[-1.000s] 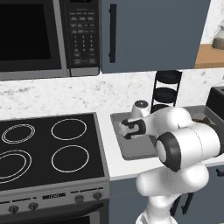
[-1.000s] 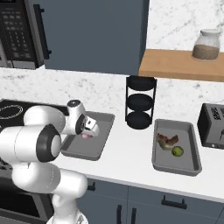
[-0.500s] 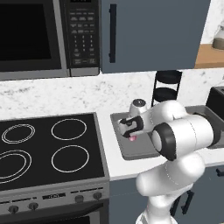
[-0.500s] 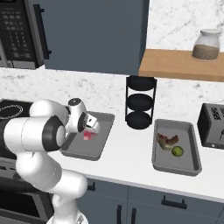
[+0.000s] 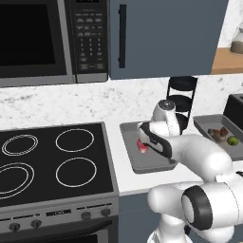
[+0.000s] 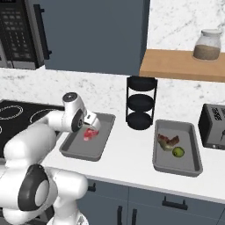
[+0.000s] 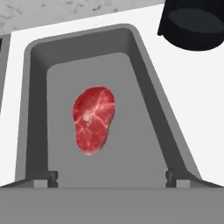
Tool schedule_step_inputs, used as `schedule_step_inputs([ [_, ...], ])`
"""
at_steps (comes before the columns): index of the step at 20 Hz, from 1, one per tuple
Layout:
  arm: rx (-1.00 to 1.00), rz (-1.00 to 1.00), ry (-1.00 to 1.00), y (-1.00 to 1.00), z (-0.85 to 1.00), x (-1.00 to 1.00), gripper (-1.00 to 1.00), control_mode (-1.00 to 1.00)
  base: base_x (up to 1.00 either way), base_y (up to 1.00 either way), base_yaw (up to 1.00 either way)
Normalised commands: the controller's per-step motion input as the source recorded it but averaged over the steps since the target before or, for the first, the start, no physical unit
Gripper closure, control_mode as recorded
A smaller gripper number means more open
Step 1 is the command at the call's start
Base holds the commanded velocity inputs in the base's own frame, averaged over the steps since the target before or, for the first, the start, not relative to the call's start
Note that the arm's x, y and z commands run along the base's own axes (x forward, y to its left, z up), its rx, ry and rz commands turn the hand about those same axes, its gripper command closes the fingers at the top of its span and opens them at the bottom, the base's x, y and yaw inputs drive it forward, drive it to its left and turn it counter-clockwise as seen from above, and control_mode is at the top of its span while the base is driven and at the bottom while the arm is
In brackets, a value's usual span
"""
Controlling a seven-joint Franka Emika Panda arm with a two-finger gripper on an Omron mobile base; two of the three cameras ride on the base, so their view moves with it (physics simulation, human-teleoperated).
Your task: Place one lime and one steak in each tupperware on the nearby counter, to pack two identical lunches.
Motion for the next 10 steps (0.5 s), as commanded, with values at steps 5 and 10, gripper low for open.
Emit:
schedule_step_inputs([
  [5, 0.01, 0.0, -0.03, -0.22, 0.94, -0.99, -1.0, -1.0, 0.0, 0.0, 0.0],
  [10, -0.01, 0.02, -0.12, 0.0, 0.7, -1.0, -1.0, -1.0, 0.0, 0.0, 0.0],
])
